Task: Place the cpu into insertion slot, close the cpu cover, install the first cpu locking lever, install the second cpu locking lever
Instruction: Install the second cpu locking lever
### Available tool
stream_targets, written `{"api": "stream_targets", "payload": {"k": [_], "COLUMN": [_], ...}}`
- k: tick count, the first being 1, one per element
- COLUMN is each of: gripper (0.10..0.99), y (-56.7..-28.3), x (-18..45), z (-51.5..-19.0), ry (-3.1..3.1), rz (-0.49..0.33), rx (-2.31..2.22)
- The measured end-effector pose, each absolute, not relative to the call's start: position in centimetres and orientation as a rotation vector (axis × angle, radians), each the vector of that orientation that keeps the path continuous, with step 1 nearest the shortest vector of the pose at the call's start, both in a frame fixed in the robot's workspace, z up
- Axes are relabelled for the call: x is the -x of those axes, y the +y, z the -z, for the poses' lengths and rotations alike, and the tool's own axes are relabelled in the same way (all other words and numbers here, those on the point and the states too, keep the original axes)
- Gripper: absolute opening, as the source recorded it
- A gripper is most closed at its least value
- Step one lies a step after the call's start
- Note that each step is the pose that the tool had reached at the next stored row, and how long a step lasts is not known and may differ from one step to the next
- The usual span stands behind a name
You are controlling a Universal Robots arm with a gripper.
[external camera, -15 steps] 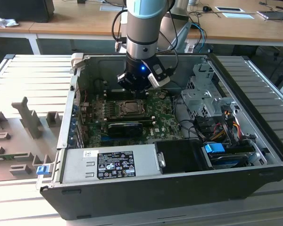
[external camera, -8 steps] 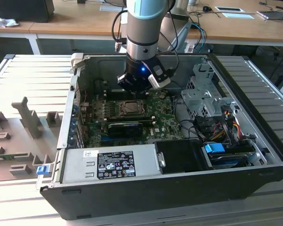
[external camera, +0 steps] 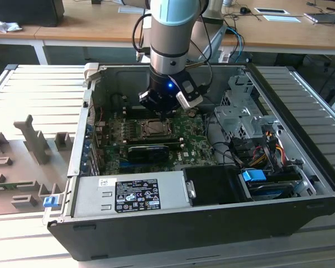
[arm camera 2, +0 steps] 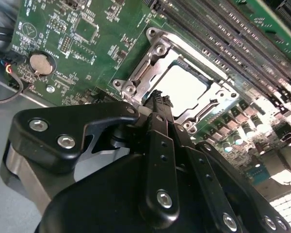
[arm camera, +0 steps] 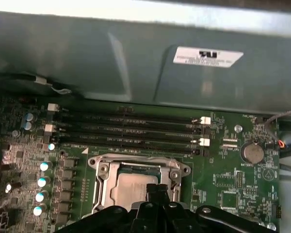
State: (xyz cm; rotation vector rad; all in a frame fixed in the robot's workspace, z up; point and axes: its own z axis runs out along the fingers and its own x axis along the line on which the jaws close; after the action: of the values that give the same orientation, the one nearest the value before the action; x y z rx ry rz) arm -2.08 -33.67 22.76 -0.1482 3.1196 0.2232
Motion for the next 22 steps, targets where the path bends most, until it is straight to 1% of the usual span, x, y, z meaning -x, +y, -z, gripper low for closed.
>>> {"api": "stream_targets", "payload": {"k": [8,13,19,22], "gripper": [0.106,0.106,0.106,0.106], "y": [-34.0,-35.8,-36.2,-37.3], "x": [2.1,2.1,2.1,2.2], "z": [-24.2,-24.2,-25.1,-25.1], "ry": [3.12,3.12,3.12,3.12], "rz": [-0.223,-0.223,-0.223,-0.223], "rx": [0.148,0.148,0.148,0.148]}}
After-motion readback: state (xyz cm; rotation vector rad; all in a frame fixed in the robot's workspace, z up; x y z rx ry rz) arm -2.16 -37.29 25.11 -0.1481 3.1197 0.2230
